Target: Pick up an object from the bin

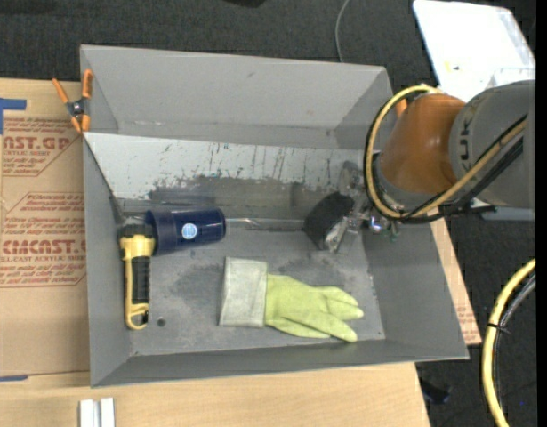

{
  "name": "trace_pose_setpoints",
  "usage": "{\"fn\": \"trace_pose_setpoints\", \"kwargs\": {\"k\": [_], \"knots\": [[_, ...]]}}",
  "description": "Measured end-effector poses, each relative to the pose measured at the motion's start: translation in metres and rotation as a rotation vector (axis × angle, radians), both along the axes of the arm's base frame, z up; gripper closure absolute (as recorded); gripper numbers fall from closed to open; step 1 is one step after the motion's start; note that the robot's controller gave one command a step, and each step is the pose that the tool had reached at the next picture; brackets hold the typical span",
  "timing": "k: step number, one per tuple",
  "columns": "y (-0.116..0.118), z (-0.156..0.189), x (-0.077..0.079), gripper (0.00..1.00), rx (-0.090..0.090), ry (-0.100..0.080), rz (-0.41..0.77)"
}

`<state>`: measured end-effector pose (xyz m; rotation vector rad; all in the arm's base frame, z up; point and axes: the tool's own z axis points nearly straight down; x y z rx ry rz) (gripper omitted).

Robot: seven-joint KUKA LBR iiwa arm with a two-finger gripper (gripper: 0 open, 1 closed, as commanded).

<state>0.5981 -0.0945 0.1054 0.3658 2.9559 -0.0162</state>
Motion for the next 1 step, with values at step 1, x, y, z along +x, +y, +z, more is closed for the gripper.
{"fn": "trace_pose_setpoints", "kwargs": {"k": [1], "knots": [[0.0,0.0,0.0,0.0,0.0,0.0,0.0]]}}
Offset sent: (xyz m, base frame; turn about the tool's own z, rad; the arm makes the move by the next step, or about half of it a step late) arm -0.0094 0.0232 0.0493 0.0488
